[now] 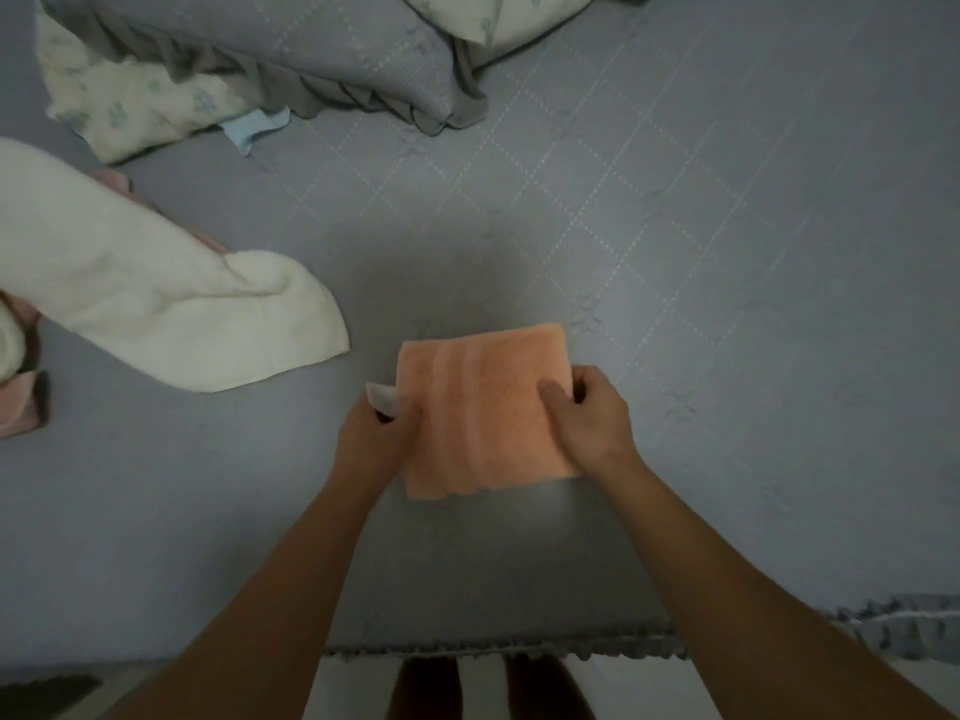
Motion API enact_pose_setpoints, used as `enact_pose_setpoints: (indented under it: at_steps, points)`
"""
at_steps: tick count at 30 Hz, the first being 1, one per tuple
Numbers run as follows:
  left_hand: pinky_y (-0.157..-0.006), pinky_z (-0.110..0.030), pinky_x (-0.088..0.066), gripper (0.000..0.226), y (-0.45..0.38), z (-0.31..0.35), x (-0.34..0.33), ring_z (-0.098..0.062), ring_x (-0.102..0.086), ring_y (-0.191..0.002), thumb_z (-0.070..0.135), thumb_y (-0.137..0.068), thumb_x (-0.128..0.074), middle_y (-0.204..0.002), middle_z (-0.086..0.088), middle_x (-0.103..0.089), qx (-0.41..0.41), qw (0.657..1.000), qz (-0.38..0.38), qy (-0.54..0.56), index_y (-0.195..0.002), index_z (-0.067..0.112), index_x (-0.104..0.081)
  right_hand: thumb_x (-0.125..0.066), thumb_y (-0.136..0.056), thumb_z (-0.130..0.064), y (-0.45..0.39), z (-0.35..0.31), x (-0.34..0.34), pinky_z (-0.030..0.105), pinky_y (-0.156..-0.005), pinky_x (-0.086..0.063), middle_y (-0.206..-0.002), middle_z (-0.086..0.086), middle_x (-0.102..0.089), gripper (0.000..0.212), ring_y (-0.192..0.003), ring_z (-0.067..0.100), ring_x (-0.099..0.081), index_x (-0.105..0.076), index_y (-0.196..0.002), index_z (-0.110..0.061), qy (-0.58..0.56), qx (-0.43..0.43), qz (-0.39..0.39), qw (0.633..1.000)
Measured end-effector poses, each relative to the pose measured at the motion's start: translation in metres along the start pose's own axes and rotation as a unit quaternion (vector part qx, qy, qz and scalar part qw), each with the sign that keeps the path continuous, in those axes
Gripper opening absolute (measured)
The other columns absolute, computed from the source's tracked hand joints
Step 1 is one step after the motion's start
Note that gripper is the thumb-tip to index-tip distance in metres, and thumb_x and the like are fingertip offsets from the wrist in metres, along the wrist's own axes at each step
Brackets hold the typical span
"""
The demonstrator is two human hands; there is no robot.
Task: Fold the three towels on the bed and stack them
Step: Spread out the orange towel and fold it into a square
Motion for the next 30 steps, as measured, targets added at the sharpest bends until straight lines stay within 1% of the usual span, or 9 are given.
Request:
enact_pose_setpoints:
  at_steps: [4,6,8,11,14,17,19,24,30]
  points:
    - [-0.083,-0.045,-0.055,0.038,0.003,-0.003,-0.003,-0.027,-0.064,-0.098,0.042,-0.086,-0.062,-0.103,-0.004,-0.064,0.009,0.999,0.037,0.018,-0.107,0.011,-0.058,-0.060,-0.086,-0.039,-0.005,-0.004,-0.004,0.036,-0.083,-0.052,-0.105,0.003,-0.062,0.034,-0.090,0.018,-0.061,-0.059,-0.112,-0.017,0.014,0.013,0.009,1.000]
    - [-0.080,-0.042,-0.055,0.036,-0.001,-0.001,-0.007,-0.028,-0.064,-0.100,0.043,-0.084,-0.064,-0.101,-0.005,-0.064,0.018,0.998,0.048,0.041,-0.103,0.013,-0.058,-0.054,-0.089,-0.043,-0.007,-0.005,-0.008,0.035,-0.081,-0.048,-0.107,0.004,-0.061,0.038,-0.093,0.020,-0.060,-0.058,-0.114,-0.015,0.019,0.009,0.006,1.000]
    - [-0.088,-0.043,-0.053,0.051,-0.006,-0.014,-0.020,-0.028,-0.063,-0.107,0.049,-0.080,-0.066,-0.111,-0.006,-0.065,0.088,0.992,0.004,0.091,-0.115,0.014,-0.059,-0.047,-0.092,-0.049,-0.008,0.001,-0.013,0.031,-0.073,-0.040,-0.091,-0.001,-0.060,0.034,-0.085,0.021,-0.058,-0.057,-0.100,-0.018,0.041,-0.017,-0.017,0.999]
    - [-0.085,-0.043,-0.054,0.059,0.010,-0.041,-0.049,-0.024,-0.064,-0.104,0.048,-0.076,-0.077,-0.117,-0.005,-0.068,0.246,0.918,-0.118,0.287,-0.123,0.018,-0.060,-0.042,-0.094,-0.056,-0.004,0.021,-0.015,0.034,-0.078,-0.043,-0.090,0.002,-0.063,0.043,-0.088,0.024,-0.059,-0.061,-0.098,-0.017,0.000,-0.080,-0.055,0.995]
    - [-0.086,-0.047,-0.057,0.056,0.025,-0.055,-0.052,-0.026,-0.065,-0.110,0.047,-0.076,-0.078,-0.119,-0.004,-0.070,0.241,0.895,-0.183,0.326,-0.124,0.023,-0.062,-0.043,-0.095,-0.053,0.011,0.037,-0.022,0.044,-0.096,-0.049,-0.108,0.009,-0.068,0.046,-0.100,0.026,-0.064,-0.066,-0.109,-0.016,-0.073,-0.133,-0.099,0.984]
    - [-0.098,-0.050,-0.050,0.041,0.040,-0.065,-0.040,-0.025,-0.063,-0.113,0.033,-0.087,-0.069,-0.125,-0.006,-0.068,0.203,0.904,-0.181,0.331,-0.125,0.022,-0.059,-0.047,-0.096,-0.049,0.030,0.033,-0.031,0.044,-0.095,-0.051,-0.101,0.007,-0.069,0.034,-0.095,0.024,-0.065,-0.065,-0.089,-0.020,-0.076,-0.141,-0.112,0.981]
    - [-0.099,-0.051,-0.050,0.039,0.046,-0.071,-0.020,-0.026,-0.064,-0.111,0.028,-0.091,-0.065,-0.123,-0.007,-0.068,0.185,0.912,-0.153,0.331,-0.128,0.018,-0.057,-0.049,-0.095,-0.047,0.043,0.018,-0.042,0.041,-0.090,-0.052,-0.096,0.001,-0.069,0.032,-0.092,0.021,-0.066,-0.066,-0.087,-0.023,-0.100,-0.133,-0.106,0.980]
    - [-0.088,-0.038,-0.052,0.033,0.055,-0.092,0.078,-0.013,-0.064,-0.101,0.043,-0.091,-0.061,-0.112,0.007,-0.067,0.141,0.951,-0.046,0.271,-0.119,0.027,-0.057,-0.061,-0.092,-0.034,0.093,-0.036,-0.105,0.033,-0.075,-0.052,-0.111,0.002,-0.068,0.037,-0.095,0.017,-0.066,-0.059,-0.124,-0.015,-0.111,-0.101,-0.175,0.973]
    - [-0.093,-0.043,-0.050,0.042,0.047,-0.188,0.256,-0.023,-0.063,-0.108,0.027,-0.093,-0.058,-0.122,-0.006,-0.066,0.150,0.964,0.032,0.217,-0.132,0.013,-0.055,-0.068,-0.085,-0.020,0.173,-0.125,-0.257,0.023,-0.062,-0.047,-0.108,-0.003,-0.064,0.039,-0.089,0.008,-0.062,-0.050,-0.119,-0.019,-0.035,-0.064,-0.289,0.955]
Point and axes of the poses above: each hand's wrist, its own y-axis away from the middle knuckle, its own x-axis out of the back of the hand, z = x × y, the point moved 9 cm from there along -y, towards the middle knuckle
